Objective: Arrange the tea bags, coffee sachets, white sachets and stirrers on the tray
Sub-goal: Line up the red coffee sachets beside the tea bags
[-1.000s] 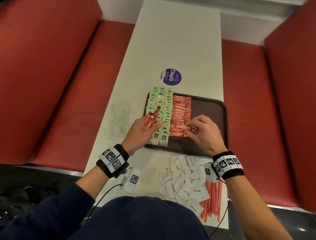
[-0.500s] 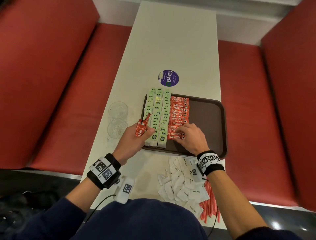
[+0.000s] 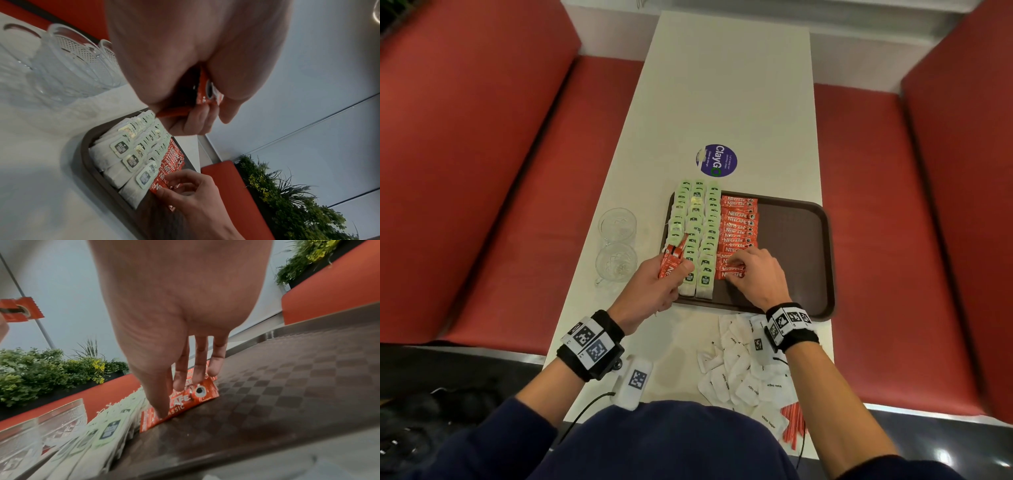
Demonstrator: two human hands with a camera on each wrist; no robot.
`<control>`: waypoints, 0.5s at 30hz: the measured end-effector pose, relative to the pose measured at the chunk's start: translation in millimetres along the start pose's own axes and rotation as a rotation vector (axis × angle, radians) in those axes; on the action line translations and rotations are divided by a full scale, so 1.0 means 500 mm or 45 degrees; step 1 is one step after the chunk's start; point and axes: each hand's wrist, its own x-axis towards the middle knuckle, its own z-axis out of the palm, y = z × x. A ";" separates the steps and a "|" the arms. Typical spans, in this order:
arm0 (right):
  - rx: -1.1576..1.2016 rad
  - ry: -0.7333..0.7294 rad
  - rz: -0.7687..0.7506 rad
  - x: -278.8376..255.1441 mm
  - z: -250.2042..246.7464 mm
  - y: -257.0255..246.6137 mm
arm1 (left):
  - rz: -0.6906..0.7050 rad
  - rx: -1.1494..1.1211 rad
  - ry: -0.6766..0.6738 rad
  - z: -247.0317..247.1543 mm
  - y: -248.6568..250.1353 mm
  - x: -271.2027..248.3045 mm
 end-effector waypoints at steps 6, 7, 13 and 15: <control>0.002 0.028 -0.014 0.003 0.004 -0.008 | -0.014 0.034 -0.005 0.000 -0.001 -0.003; 0.004 0.045 -0.005 0.003 0.006 -0.008 | -0.012 0.035 -0.009 0.001 0.000 -0.004; 0.023 0.109 0.029 0.003 0.015 -0.011 | -0.023 0.051 -0.037 0.001 0.006 -0.007; 0.070 0.147 0.029 0.000 0.006 -0.017 | -0.045 0.021 -0.057 0.002 0.010 -0.008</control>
